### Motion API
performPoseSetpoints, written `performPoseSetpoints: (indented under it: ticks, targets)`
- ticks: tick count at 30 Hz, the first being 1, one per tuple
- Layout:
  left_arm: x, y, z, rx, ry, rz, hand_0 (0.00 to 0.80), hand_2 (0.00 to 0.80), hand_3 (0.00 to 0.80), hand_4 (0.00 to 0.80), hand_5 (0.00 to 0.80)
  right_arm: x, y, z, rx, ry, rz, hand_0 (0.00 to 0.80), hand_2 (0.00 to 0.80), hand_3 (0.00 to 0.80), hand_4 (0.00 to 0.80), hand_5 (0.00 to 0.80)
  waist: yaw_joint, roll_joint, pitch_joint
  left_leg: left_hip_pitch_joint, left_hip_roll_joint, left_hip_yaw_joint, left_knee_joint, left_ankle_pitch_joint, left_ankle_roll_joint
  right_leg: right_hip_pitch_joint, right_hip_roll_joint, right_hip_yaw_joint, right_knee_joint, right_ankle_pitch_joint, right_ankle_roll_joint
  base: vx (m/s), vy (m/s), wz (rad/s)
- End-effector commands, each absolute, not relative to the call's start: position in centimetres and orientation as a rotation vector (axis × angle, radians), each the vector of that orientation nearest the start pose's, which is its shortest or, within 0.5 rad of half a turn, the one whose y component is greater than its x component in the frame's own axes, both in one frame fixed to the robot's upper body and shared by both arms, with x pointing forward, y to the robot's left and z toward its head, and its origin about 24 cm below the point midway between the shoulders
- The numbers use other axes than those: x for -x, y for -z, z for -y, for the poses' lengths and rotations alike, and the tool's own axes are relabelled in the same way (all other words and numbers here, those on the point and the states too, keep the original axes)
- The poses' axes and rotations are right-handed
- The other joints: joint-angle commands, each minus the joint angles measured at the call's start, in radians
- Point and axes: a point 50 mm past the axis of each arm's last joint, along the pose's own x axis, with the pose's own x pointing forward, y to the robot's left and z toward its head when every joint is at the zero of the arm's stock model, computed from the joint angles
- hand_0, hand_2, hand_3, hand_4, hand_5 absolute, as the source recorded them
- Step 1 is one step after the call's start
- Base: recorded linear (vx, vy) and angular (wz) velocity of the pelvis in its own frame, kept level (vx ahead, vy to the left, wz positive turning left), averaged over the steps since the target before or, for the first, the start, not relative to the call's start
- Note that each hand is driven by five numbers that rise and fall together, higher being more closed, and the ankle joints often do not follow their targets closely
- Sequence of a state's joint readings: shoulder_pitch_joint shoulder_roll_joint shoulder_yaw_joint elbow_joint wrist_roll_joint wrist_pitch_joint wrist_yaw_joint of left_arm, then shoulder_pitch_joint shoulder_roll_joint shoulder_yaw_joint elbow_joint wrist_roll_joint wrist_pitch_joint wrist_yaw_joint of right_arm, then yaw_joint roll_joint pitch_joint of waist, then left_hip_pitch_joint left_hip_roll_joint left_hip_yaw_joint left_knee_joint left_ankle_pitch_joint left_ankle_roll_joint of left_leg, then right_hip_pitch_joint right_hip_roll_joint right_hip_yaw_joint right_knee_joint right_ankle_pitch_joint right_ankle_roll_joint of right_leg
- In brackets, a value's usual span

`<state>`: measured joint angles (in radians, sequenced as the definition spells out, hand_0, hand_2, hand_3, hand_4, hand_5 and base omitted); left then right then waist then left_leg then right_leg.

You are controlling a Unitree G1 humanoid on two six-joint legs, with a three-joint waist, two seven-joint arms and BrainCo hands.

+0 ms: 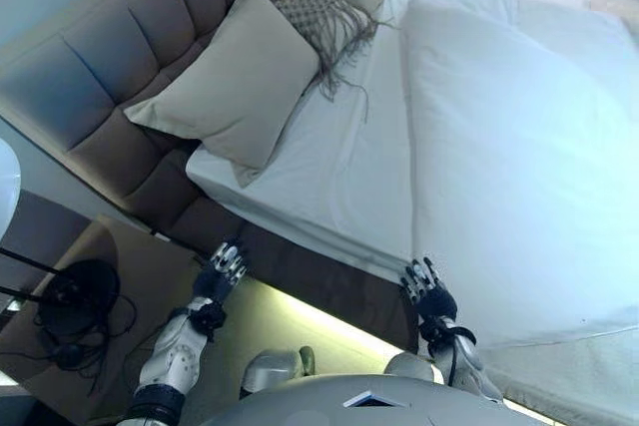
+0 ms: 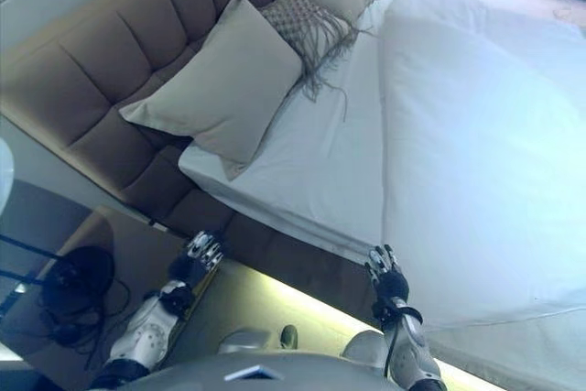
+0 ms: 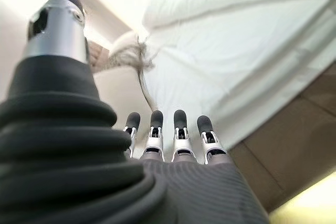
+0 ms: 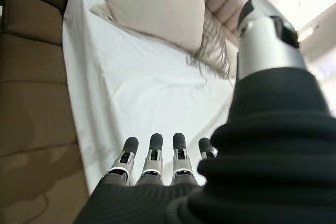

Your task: Make the bed neatly

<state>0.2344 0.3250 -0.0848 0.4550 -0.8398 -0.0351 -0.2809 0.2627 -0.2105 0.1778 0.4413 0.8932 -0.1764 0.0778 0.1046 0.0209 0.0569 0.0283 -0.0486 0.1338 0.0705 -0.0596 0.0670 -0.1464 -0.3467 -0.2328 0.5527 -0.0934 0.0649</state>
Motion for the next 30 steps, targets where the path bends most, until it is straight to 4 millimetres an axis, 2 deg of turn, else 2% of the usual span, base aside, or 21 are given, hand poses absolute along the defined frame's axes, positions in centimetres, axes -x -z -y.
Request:
performPoseSetpoints:
  ticks: [1, 4, 7, 11, 14, 15, 17, 19, 21, 22, 24, 25, 26, 28, 30]
  targets:
    - [-17.9, 5.2, -23.3, 0.532, -0.019, -0.336, 0.0, 0.0, 0.0, 0.0, 0.0, -16.5, 7.3, 20.4, -0.606, 0.179, -0.387, 0.0, 0.0, 0.0, 0.0, 0.0, -0.019, -0.005, 0.02, -0.04, 0.0, -0.083, -0.007, 0.023, -0.023, 0.032, 0.053, -0.001, -0.32, 0.178, 0.043, 0.151, -0.234, -0.69]
    - [-17.7, 4.8, -24.2, 0.53, -0.034, -0.316, 0.0, 0.0, 0.0, 0.0, 0.0, -17.1, 7.3, 20.6, -0.603, 0.171, -0.382, 0.0, 0.0, 0.0, 0.0, 0.0, -0.024, -0.038, 0.027, -0.007, 0.017, -0.068, -0.008, -0.033, -0.038, 0.012, 0.049, 0.03, -0.46, 0.249, 0.088, 0.183, -0.197, -0.26]
    - [-17.1, 5.0, -25.2, 0.515, -0.067, -0.324, 0.0, 0.0, 0.0, 0.0, 0.0, -16.8, 7.4, 20.3, -0.614, 0.162, -0.394, 0.0, 0.0, 0.0, 0.0, 0.0, -0.022, -0.061, 0.023, 0.02, 0.04, -0.055, 0.001, -0.068, -0.046, 0.009, 0.044, 0.016, -0.472, 0.267, 0.118, 0.189, -0.241, 0.14]
    - [-16.7, 5.2, -25.7, 0.519, -0.101, -0.326, 0.0, 0.0, 0.0, 0.0, 0.0, -16.3, 7.6, 20.6, -0.613, 0.166, -0.417, 0.0, 0.0, 0.0, 0.0, 0.0, -0.019, -0.074, 0.01, 0.026, 0.078, -0.05, 0.03, -0.079, -0.063, 0.037, 0.063, -0.012, -0.478, 0.234, 0.128, 0.17, -0.266, 0.22]
    - [-17.0, 5.2, -25.8, 0.574, -0.107, -0.321, 0.0, 0.0, 0.0, 0.0, 0.0, -16.8, 7.1, 20.9, -0.609, 0.194, -0.397, 0.0, 0.0, 0.0, 0.0, 0.0, -0.031, -0.075, 0.013, 0.023, 0.117, -0.042, 0.086, -0.088, -0.077, 0.037, 0.087, -0.01, -0.458, 0.198, 0.118, 0.096, -0.235, 0.13]
    - [-17.1, 5.2, -25.7, 0.566, -0.102, -0.321, 0.0, 0.0, 0.0, 0.0, 0.0, -16.9, 7.1, 21.2, -0.604, 0.22, -0.395, 0.0, 0.0, 0.0, 0.0, 0.0, -0.035, -0.075, 0.018, 0.006, 0.128, -0.041, 0.141, -0.082, -0.083, 0.043, 0.096, -0.01, -0.453, 0.183, 0.11, 0.049, -0.193, 0.23]
    - [-17.4, 5.3, -25.2, 0.571, -0.083, -0.324, 0.0, 0.0, 0.0, 0.0, 0.0, -17.3, 7.1, 22.1, -0.591, 0.261, -0.392, 0.0, 0.0, 0.0, 0.0, 0.0, -0.03, -0.059, 0.037, -0.057, 0.154, -0.061, 0.238, -0.006, -0.111, 0.074, 0.117, -0.018, -0.449, 0.163, 0.088, 0.023, -0.11, 0.32]
    - [-17.5, 5.6, -24.4, 0.579, -0.062, -0.327, 0.0, 0.0, 0.0, 0.0, 0.0, -18.1, 6.9, 22.6, -0.562, 0.288, -0.389, 0.0, 0.0, 0.0, 0.0, 0.0, -0.021, -0.028, 0.051, -0.052, 0.19, -0.082, 0.139, 0.046, -0.13, 0.097, 0.121, -0.038, -0.45, 0.155, 0.083, 0.011, 0.074, 0.25]
    - [-17.6, 5.9, -23.8, 0.574, -0.049, -0.328, 0.0, 0.0, 0.0, 0.0, 0.0, -18.7, 6.9, 23.3, -0.543, 0.317, -0.385, 0.0, 0.0, 0.0, 0.0, 0.0, -0.014, -0.004, 0.059, -0.045, 0.208, -0.13, 0.078, 0.095, -0.147, 0.098, 0.119, -0.04, -0.443, 0.14, 0.087, -0.001, 0.15, 0.08]
    - [-17.7, 6.0, -23.5, 0.578, -0.046, -0.324, 0.0, 0.0, 0.0, 0.0, 0.0, -19.0, 6.8, 23.5, -0.539, 0.326, -0.383, 0.0, 0.0, 0.0, 0.0, 0.0, -0.014, 0.001, 0.06, -0.043, 0.209, -0.134, 0.067, 0.093, -0.148, 0.094, 0.114, -0.037, -0.44, 0.138, 0.089, -0.039, 0.225, -0.02]
    - [-18.9, 5.7, -22.8, 0.592, -0.012, -0.315, 0.0, 0.0, 0.0, 0.0, 0.0, -19.6, 6.9, 24.4, -0.527, 0.388, -0.364, 0.0, 0.0, 0.0, 0.0, 0.0, -0.016, 0.012, 0.062, -0.034, 0.199, -0.094, 0.009, 0.053, -0.146, 0.065, 0.072, -0.056, -0.433, 0.148, 0.107, -0.038, 0.264, -0.09]
    - [-19.2, 5.5, -22.7, 0.569, 0.01, -0.32, 0.0, 0.0, 0.0, 0.0, 0.0, -19.4, 7.3, 24.8, -0.531, 0.43, -0.368, 0.0, 0.0, 0.0, 0.0, 0.0, -0.015, 0.014, 0.065, -0.024, 0.182, -0.077, -0.002, 0.033, -0.143, 0.048, 0.035, -0.068, -0.424, 0.169, 0.123, 0.007, 0.176, -0.03]
    - [-19.2, 5.5, -22.7, 0.563, 0.012, -0.319, 0.0, 0.0, 0.0, 0.0, 0.0, -19.3, 7.5, 24.8, -0.531, 0.434, -0.372, 0.0, 0.0, 0.0, 0.0, 0.0, -0.014, 0.013, 0.066, -0.022, 0.177, -0.073, -0.001, 0.028, -0.141, 0.042, 0.025, -0.066, -0.418, 0.172, 0.127, 0.049, 0.151, -0.01]
    - [-18.9, 5.0, -23.5, 0.535, 0.011, -0.313, 0.0, 0.0, 0.0, 0.0, 0.0, -18.2, 8.2, 25.4, -0.544, 0.496, -0.401, 0.0, 0.0, 0.0, 0.0, 0.0, -0.021, 0.014, 0.076, -0.017, 0.154, -0.062, 0.037, -0.012, -0.123, 0.011, -0.025, -0.047, -0.334, 0.174, 0.136, 0.124, 0.099, -0.05]
    - [-18.6, 4.8, -24.3, 0.531, 0.003, -0.312, 0.0, 0.0, 0.0, 0.0, 0.0, -16.8, 9.1, 25.9, -0.561, 0.524, -0.434, 0.0, 0.0, 0.0, 0.0, 0.0, -0.025, 0.01, 0.074, -0.019, 0.154, -0.047, 0.064, -0.027, -0.112, 0.014, -0.036, -0.036, -0.307, 0.146, 0.138, 0.125, -0.025, -0.2]
